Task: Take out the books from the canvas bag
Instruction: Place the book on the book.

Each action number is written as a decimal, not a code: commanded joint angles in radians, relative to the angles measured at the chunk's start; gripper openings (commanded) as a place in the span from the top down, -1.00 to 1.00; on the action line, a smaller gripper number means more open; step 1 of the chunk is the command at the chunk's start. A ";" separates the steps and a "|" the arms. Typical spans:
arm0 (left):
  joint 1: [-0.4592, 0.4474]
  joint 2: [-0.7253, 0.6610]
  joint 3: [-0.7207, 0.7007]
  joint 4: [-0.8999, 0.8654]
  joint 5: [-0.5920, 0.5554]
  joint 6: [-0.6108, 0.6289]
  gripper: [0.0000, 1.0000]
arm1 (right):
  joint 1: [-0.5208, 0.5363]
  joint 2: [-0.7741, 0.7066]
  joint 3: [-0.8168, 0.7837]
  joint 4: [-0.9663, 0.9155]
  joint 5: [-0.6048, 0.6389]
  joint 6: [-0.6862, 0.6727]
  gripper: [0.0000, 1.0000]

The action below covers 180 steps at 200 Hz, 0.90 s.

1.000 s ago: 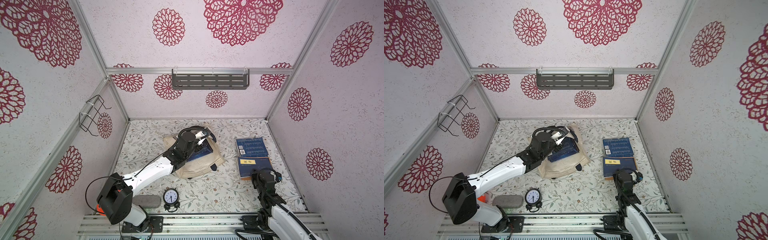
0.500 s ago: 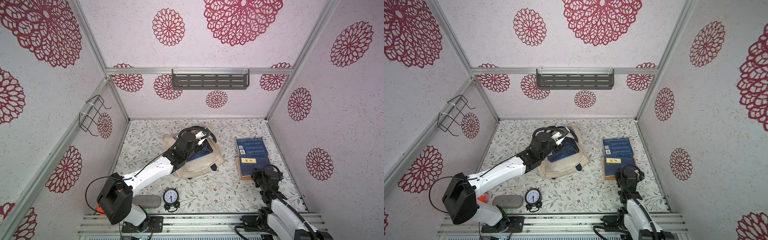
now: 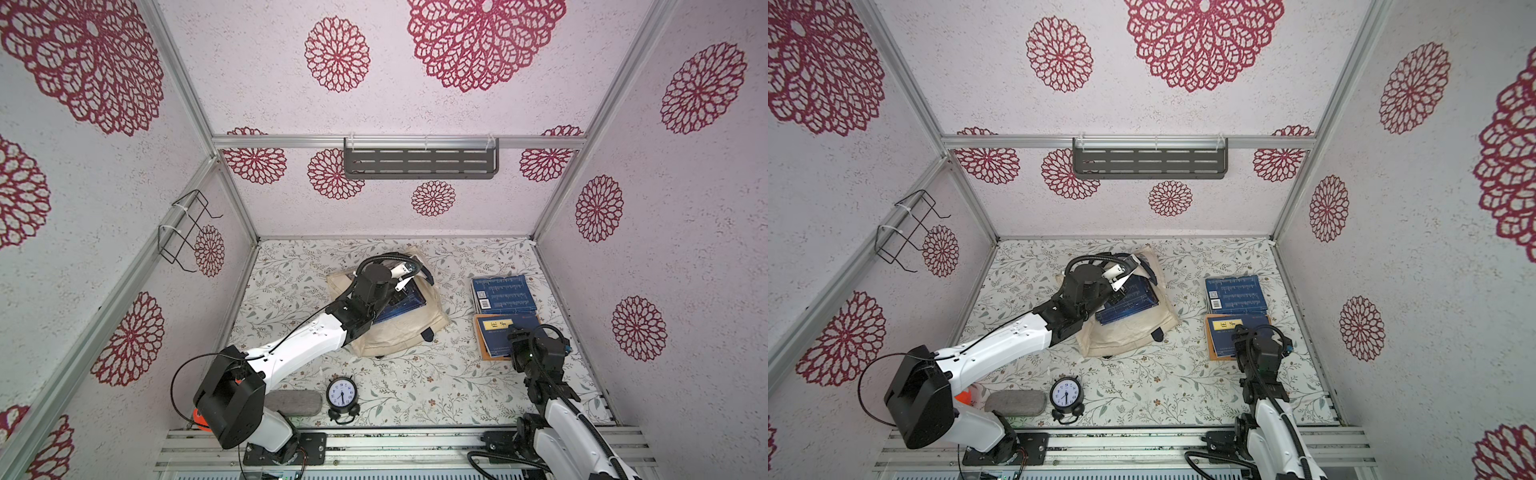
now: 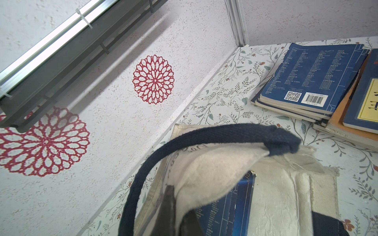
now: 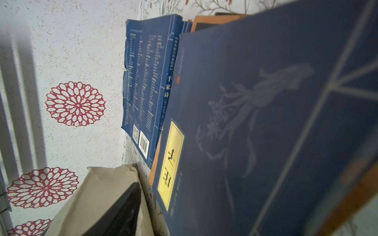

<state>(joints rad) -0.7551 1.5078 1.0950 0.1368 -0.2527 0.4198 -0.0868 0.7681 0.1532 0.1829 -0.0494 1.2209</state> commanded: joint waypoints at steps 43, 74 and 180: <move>-0.018 -0.007 0.026 0.028 0.029 0.022 1.00 | -0.014 0.012 0.094 -0.284 -0.055 -0.044 -0.98; -0.017 -0.005 0.028 0.023 0.032 0.024 1.00 | -0.014 0.015 0.157 -0.431 -0.014 -0.026 -0.98; -0.018 -0.005 0.037 -0.001 0.053 0.016 1.00 | -0.014 0.050 0.339 -0.691 0.028 -0.107 -0.98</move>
<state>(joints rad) -0.7551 1.5078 1.0950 0.1074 -0.2241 0.4229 -0.0956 0.8547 0.4412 -0.3992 -0.0860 1.1358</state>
